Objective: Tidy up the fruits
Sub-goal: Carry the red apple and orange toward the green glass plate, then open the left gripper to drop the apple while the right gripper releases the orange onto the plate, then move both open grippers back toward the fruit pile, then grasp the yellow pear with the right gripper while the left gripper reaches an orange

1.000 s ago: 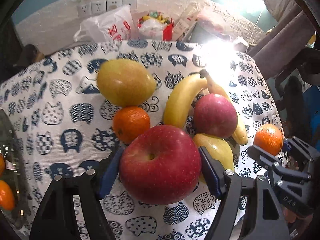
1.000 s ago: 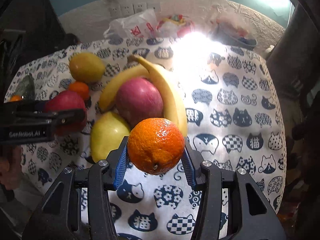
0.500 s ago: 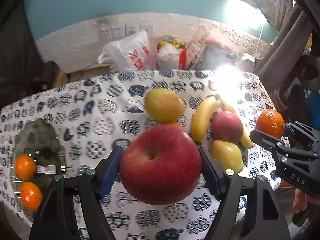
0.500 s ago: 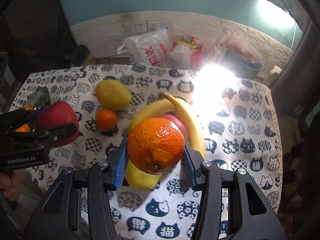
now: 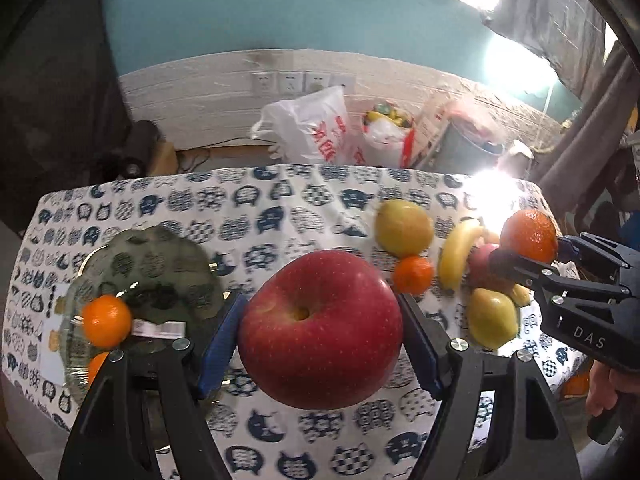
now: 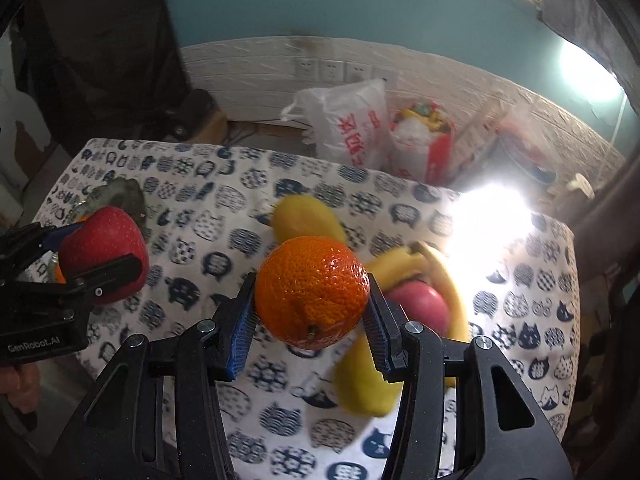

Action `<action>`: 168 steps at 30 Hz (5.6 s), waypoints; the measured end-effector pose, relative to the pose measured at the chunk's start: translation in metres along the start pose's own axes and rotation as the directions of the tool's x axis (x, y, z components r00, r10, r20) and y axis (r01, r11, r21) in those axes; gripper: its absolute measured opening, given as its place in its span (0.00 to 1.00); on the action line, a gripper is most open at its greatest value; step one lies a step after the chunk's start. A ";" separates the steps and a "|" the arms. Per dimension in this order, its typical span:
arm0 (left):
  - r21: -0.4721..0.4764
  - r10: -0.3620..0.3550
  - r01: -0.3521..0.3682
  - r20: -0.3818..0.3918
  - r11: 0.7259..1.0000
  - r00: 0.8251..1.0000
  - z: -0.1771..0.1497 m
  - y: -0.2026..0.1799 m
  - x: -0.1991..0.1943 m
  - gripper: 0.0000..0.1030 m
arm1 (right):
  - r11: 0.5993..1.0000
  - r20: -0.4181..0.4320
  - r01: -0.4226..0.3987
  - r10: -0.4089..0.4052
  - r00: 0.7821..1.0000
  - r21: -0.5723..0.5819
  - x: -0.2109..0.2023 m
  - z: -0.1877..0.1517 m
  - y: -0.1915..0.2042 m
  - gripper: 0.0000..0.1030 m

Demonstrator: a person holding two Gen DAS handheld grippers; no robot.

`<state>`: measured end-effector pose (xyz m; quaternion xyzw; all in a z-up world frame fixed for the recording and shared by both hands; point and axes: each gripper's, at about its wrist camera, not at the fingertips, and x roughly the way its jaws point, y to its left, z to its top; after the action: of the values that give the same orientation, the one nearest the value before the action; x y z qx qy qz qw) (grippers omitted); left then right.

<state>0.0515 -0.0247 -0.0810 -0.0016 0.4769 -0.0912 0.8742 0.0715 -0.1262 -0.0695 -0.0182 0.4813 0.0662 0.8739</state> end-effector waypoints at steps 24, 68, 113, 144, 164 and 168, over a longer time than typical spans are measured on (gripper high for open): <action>-0.219 0.109 -0.129 -0.104 0.967 0.989 -0.044 0.148 0.023 0.75 | 0.978 -0.076 -0.155 0.146 0.986 -0.138 0.062 0.056 0.142 0.47; -0.335 0.115 -0.137 -0.084 0.932 0.990 -0.056 0.205 0.000 0.85 | 0.948 -0.244 -0.259 0.211 0.947 -0.183 0.128 0.058 0.209 0.47; -0.048 -0.022 0.020 -0.035 0.999 0.999 -0.008 0.035 -0.037 0.85 | 0.997 -0.119 0.081 -0.080 0.990 0.005 0.009 0.010 0.037 0.74; 0.123 -0.002 0.030 -0.225 0.992 0.974 -0.016 -0.041 0.073 0.85 | 0.957 -0.345 0.121 -0.024 0.938 0.264 0.086 -0.074 -0.080 0.75; 0.093 -0.072 0.096 -0.235 0.991 0.969 0.013 -0.084 0.116 0.85 | 0.971 -0.289 0.108 -0.043 0.956 0.213 0.071 -0.096 -0.069 0.66; 0.072 -0.095 0.116 -0.245 0.991 0.965 0.017 -0.093 0.127 0.85 | 0.967 -0.273 0.120 -0.055 0.960 0.226 0.057 -0.098 -0.078 0.66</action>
<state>0.1185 -0.1377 -0.1695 0.0216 0.5743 -0.1574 0.8031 0.0295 -0.2077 -0.1726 0.0575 0.5968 -0.0346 0.7996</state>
